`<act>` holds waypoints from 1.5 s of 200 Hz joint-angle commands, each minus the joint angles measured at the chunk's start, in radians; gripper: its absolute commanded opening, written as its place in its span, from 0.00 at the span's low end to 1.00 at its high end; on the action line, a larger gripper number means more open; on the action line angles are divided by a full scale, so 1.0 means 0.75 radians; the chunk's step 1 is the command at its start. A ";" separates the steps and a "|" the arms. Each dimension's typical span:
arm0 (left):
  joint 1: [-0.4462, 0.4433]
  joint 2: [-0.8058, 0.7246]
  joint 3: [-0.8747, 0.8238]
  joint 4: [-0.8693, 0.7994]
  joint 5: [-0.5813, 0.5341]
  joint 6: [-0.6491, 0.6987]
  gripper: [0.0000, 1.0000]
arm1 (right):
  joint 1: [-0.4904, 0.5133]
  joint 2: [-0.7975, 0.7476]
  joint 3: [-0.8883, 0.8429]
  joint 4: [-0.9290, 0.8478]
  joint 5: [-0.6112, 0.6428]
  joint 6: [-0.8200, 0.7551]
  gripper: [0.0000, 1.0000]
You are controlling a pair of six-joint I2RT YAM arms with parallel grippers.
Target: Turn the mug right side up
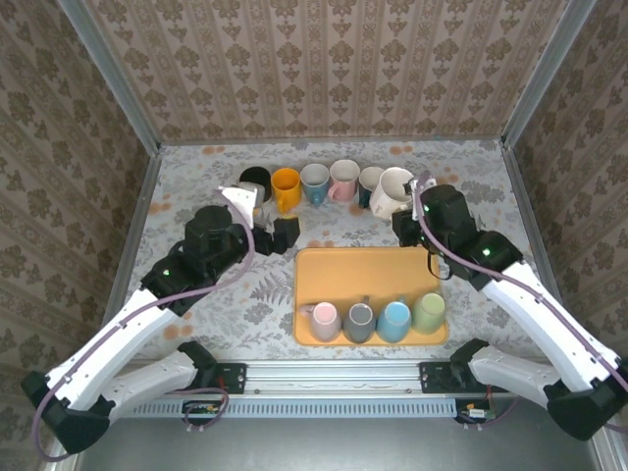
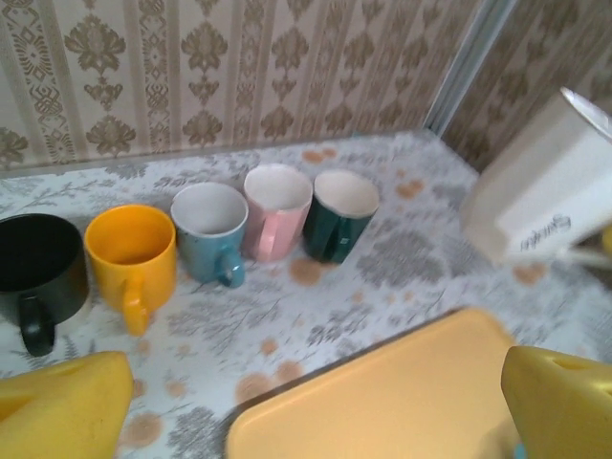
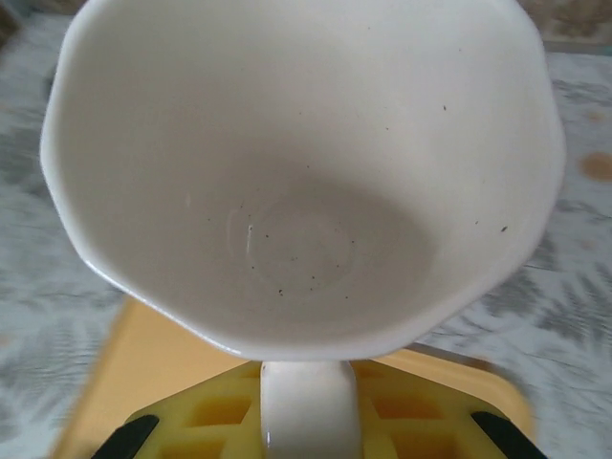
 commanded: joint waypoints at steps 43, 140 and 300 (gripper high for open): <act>-0.027 -0.043 -0.104 -0.018 -0.054 0.199 1.00 | -0.194 0.312 0.016 0.315 0.174 -0.054 0.00; -0.082 -0.135 -0.153 0.012 -0.103 0.230 1.00 | -0.386 0.750 0.068 0.546 0.073 0.045 0.00; -0.104 -0.140 -0.169 0.027 -0.142 0.257 1.00 | -0.392 0.972 0.078 0.661 0.035 0.181 0.25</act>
